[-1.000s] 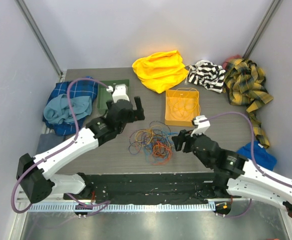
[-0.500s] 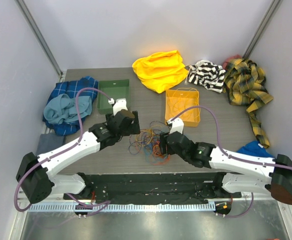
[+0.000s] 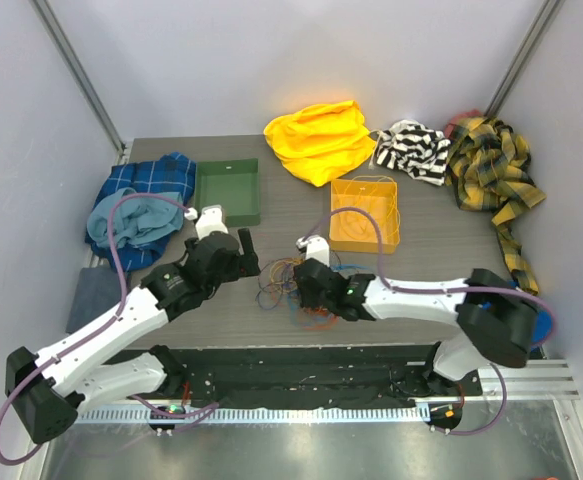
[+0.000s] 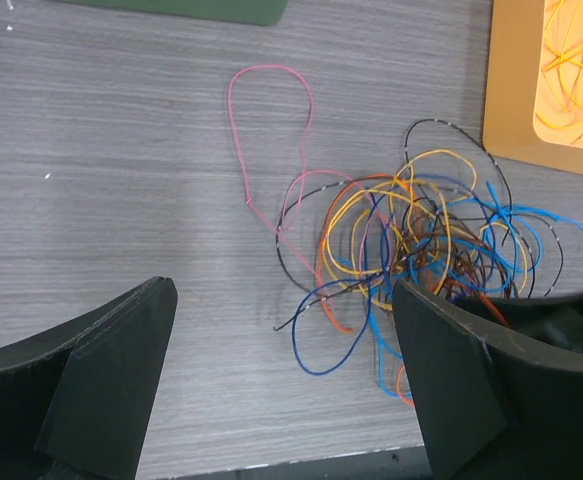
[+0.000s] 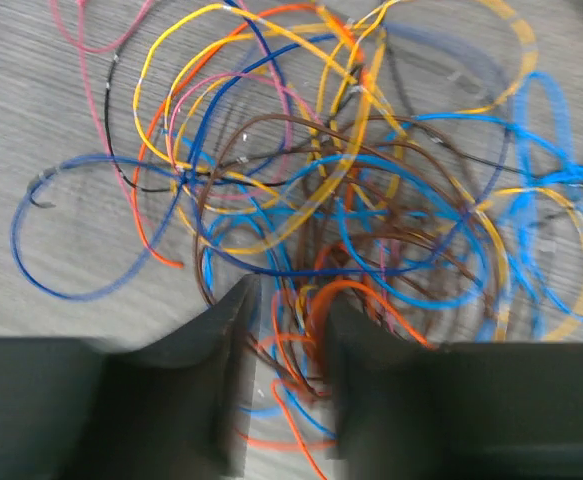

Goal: Untangle the cables

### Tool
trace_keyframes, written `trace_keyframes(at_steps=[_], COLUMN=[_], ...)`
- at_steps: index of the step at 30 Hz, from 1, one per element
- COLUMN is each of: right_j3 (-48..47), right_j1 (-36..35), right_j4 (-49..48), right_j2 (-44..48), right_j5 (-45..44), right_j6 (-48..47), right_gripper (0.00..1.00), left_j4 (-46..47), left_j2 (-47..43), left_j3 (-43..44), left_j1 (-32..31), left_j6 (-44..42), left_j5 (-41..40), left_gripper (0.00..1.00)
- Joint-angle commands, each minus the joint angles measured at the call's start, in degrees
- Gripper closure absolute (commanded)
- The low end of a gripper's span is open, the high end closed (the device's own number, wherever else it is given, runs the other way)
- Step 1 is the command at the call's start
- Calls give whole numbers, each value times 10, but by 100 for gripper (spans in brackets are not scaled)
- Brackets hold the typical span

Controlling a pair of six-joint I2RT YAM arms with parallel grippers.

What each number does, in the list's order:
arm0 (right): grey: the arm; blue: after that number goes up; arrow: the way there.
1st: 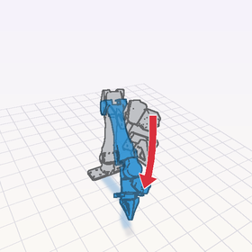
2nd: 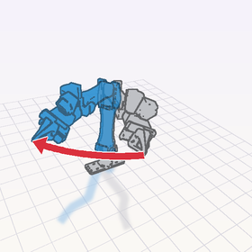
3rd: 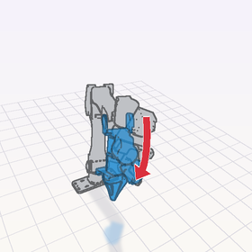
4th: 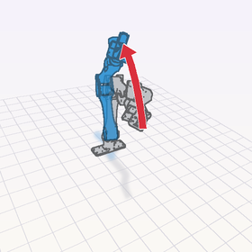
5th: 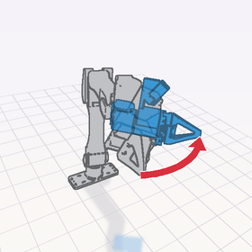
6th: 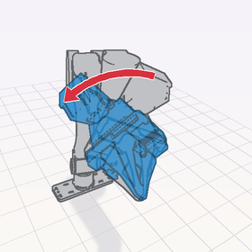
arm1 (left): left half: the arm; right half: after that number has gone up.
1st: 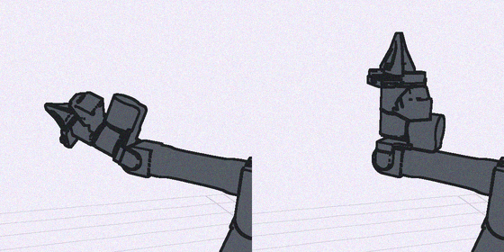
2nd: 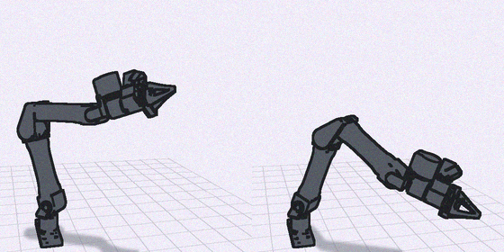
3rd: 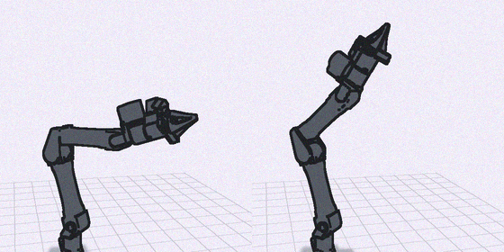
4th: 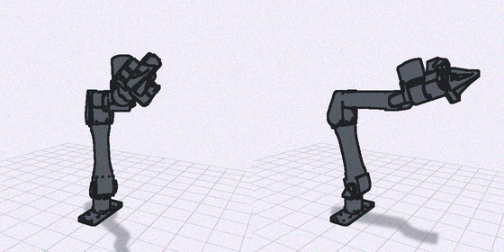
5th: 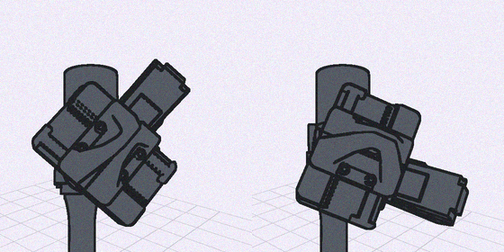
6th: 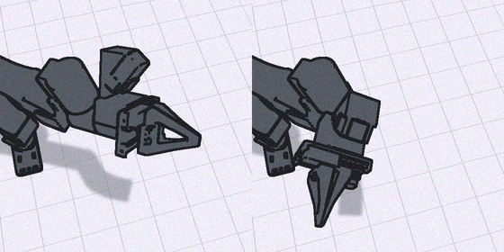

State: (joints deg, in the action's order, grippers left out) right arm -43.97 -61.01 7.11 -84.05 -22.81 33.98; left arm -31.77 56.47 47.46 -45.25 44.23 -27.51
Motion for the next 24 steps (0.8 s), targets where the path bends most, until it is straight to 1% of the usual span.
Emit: trace_keyframes(at_steps=[1, 2, 4, 5, 8, 10, 11, 14, 16, 17, 20, 21, 23, 24], right_j3=[-52, -74, -102, -129, -190, -229, -239, -249, -241, -235, -208, -199, -170, -160], right_j1=[-2, -2, -3, -4, -13, -22, -24, -31, -34, -33, -33, -33, -34, -33], right_j4=[-37, -44, -48, -55, -51, -43, -34, -24, -20, -11, 8, 12, 23, 25], right_j2=[-59, -68, -95, -104, -138, -160, -164, -159, -144, -121, -75, -41, -4, 33], right_j5=[14, 20, 40, 48, 85, 114, 121, 115, 103, 88, 57, 36, 13, -3], right_j6=[-9, -15, -34, -40, -68, -82, -83, -76, -71, -68, -68, -68, -68, -68], right_gripper=[75, 81, 85, 87, 86, 80, 68, 43, 39, 36, 35, 35, 35, 35], left_j4=[-24, -29, -36, -40, -53, -61, -62, -66, -65, -64, -56, -52, -38, -30], left_j2=[-37, -51, -64, -74, -92, -97, -101, -108, -108, -108, -95, -90, -69, -59], left_j3=[-8, -8, -9, -9, -9, -9, -9, -7, -5, -3, 2, 4, 8, 14], left_j1=[2, 2, 3, 3, 3, 3, 3, 3, 3, 3, 3, 3, 4, 5], left_j6=[9, 9, 9, 8, 6, 5, 5, 5, 6, 6, 5, 4, 4, 2], left_j5=[-18, -23, -28, -35, -44, -49, -52, -55, -57, -57, -54, -52, -47, -43], left_gripper=[6, 6, 6, 6, 6, 6, 6, 6, 6, 5, 5, 5, 5, 5])
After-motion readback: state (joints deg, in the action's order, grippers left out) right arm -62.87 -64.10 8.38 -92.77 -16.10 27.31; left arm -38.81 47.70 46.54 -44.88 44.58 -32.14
